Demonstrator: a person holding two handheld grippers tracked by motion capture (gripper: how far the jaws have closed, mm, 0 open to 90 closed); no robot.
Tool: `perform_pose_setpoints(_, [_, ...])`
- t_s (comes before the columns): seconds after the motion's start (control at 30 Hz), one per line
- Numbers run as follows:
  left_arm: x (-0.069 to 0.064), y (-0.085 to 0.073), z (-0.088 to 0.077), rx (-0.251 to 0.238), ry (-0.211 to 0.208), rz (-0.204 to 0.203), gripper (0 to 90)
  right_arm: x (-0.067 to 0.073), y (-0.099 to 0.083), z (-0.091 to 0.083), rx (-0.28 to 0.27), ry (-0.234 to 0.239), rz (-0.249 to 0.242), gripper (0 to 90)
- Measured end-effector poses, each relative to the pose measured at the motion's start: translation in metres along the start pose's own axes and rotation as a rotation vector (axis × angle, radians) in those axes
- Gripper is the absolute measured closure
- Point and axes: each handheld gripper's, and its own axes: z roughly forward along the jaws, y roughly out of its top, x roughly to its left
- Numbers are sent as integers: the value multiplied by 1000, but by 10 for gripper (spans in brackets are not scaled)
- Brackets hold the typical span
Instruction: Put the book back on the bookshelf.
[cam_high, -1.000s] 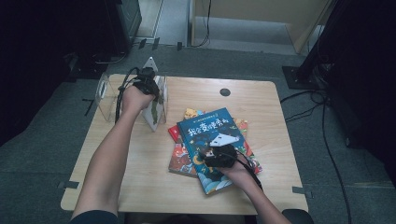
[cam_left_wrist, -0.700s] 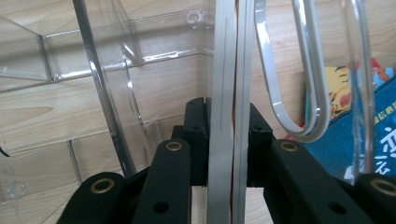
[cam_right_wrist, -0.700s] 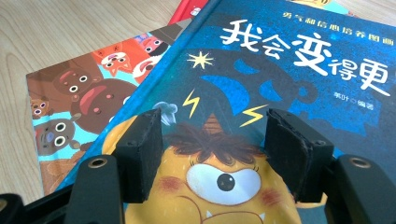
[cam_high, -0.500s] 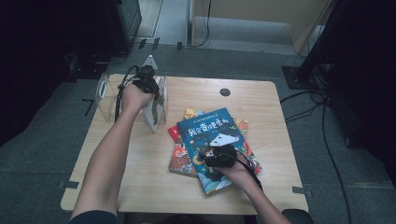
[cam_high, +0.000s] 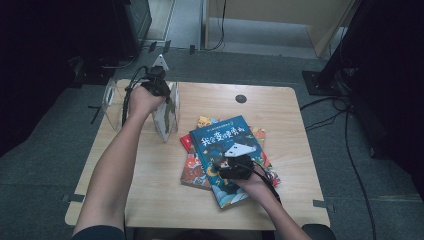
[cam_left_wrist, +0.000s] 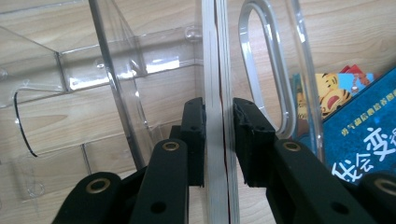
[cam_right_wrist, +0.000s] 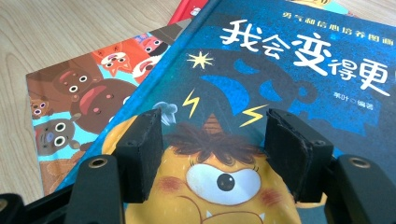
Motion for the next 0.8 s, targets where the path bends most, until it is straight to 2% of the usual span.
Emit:
perform_pose_setpoints(0.13, [-2,0,-7,-38,14,32,706,0,0,0,-1,0,0,372])
perform_pose_setpoints(0.6, [0,-3,-21,-63,-12,42,639,0,0,0,-3,-6,14,397])
perform_pose_setpoints(0.8, [1,-12,-28,-89,-21,43,633,0,0,0,-2,-6,15,397])
